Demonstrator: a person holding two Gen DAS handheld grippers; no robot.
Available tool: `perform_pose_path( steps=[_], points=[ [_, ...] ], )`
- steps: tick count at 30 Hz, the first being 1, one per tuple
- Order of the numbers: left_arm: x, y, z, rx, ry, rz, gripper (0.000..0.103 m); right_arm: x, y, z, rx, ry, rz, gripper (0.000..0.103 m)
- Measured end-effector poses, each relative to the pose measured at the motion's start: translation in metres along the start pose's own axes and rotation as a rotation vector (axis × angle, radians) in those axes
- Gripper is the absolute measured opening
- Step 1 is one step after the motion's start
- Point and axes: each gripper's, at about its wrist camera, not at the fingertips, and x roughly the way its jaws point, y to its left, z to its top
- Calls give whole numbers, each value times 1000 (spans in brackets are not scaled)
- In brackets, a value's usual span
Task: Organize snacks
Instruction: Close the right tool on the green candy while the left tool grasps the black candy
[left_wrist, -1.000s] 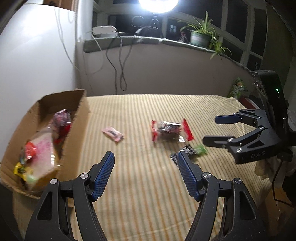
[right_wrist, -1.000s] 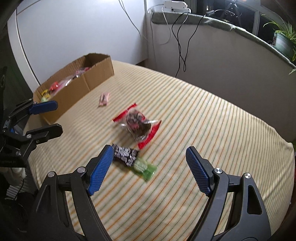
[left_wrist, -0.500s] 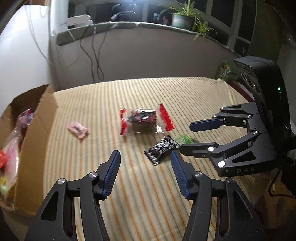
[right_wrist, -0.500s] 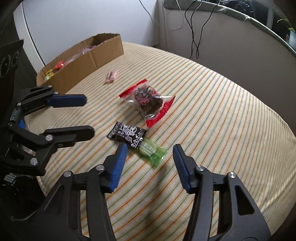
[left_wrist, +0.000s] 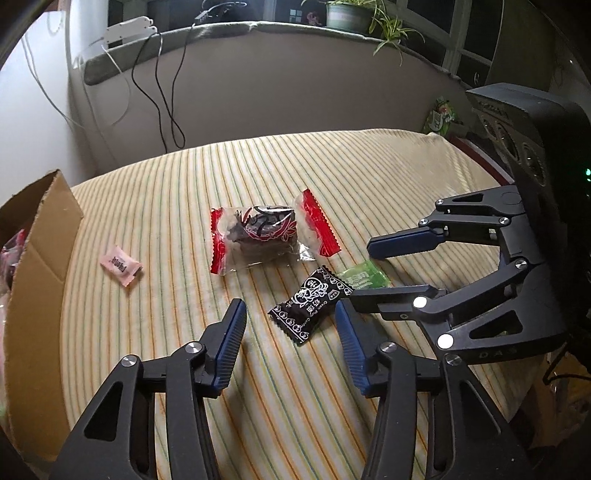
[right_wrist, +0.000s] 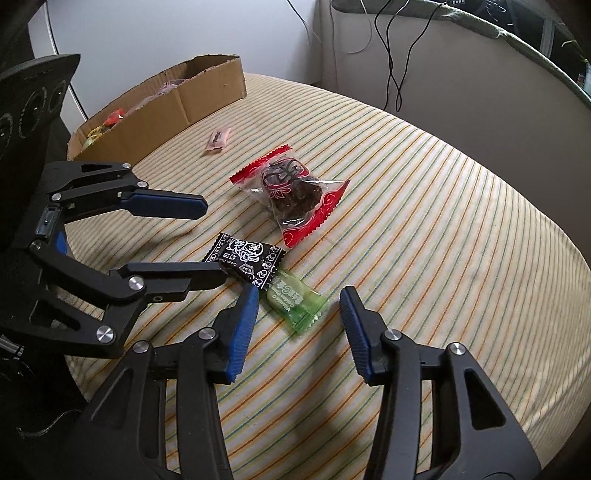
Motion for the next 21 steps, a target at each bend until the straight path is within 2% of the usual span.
perform_pose_path(
  steps=[6, 14, 21],
  points=[
    [7, -1, 1, 7, 17, -15, 41, 1, -1, 1, -8, -2, 4, 47],
    [14, -3, 4, 12, 28, -29, 31, 2, -4, 1, -11, -4, 7, 41],
    [10, -7, 6, 48, 28, -29, 31, 1, -3, 2, -36, 6, -2, 40]
  ],
)
